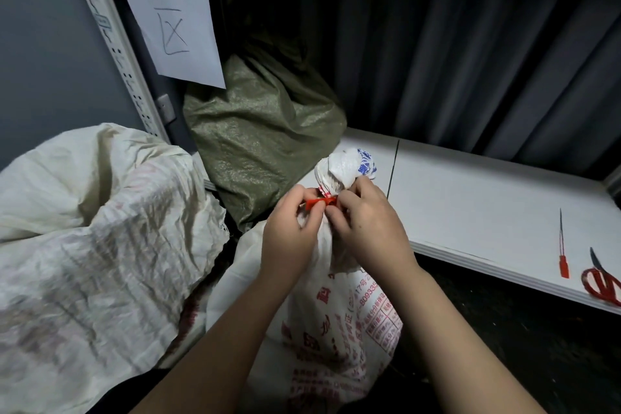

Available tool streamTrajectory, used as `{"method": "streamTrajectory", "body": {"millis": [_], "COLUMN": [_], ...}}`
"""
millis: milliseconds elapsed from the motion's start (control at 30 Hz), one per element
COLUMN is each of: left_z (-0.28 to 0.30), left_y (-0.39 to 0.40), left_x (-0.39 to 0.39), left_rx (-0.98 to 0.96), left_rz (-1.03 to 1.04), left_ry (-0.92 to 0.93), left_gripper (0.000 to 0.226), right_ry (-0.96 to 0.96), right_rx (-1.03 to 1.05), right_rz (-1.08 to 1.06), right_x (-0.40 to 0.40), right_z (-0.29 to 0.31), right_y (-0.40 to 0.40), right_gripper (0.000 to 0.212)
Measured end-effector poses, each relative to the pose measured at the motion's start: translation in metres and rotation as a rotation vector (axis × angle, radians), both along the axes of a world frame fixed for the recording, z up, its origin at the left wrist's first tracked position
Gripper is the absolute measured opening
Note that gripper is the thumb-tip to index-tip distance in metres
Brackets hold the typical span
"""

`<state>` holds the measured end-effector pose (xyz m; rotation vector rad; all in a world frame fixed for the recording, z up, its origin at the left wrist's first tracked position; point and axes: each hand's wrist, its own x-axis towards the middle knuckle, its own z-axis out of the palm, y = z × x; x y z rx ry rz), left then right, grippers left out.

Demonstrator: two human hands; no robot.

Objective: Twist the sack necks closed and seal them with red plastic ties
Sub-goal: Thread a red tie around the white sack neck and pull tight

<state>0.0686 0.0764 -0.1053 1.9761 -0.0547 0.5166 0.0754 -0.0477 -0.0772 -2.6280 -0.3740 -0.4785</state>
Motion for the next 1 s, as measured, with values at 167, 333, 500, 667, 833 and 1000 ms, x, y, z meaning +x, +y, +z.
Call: {"method": "streamTrajectory", "body": {"millis": [167, 333, 500, 667, 833, 1000], "left_z": [0.001, 0.002, 0.003, 0.004, 0.003, -0.002], "left_y": [0.0, -0.005, -0.001, 0.005, 0.008, 0.007], "left_x": [0.005, -0.003, -0.001, 0.0, 0.003, 0.006], "left_rx": [-0.28, -0.175, -0.114, -0.078, -0.174, -0.292], "left_rz": [-0.187, -0.17, -0.21, -0.195, -0.193, -0.165], "left_ry": [0.054, 0.009, -0.016, -0.028, -0.001, 0.009], "left_gripper": [0.021, 0.02, 0.012, 0.011, 0.011, 0.01], "right_ry": [0.006, 0.036, 0.018, -0.008, -0.004, -0.001], "right_rx": [0.019, 0.23, 0.342, 0.369, 0.42, 0.452], "right_rz": [0.027, -0.012, -0.009, 0.002, 0.001, -0.008], "right_x": [-0.001, -0.008, -0.013, -0.016, -0.018, -0.017], "right_z": [-0.001, -0.007, -0.01, -0.011, -0.013, -0.015], "right_y": [-0.003, 0.002, 0.004, 0.005, 0.008, 0.009], "right_gripper": [0.027, 0.023, 0.02, 0.018, 0.017, 0.019]}}
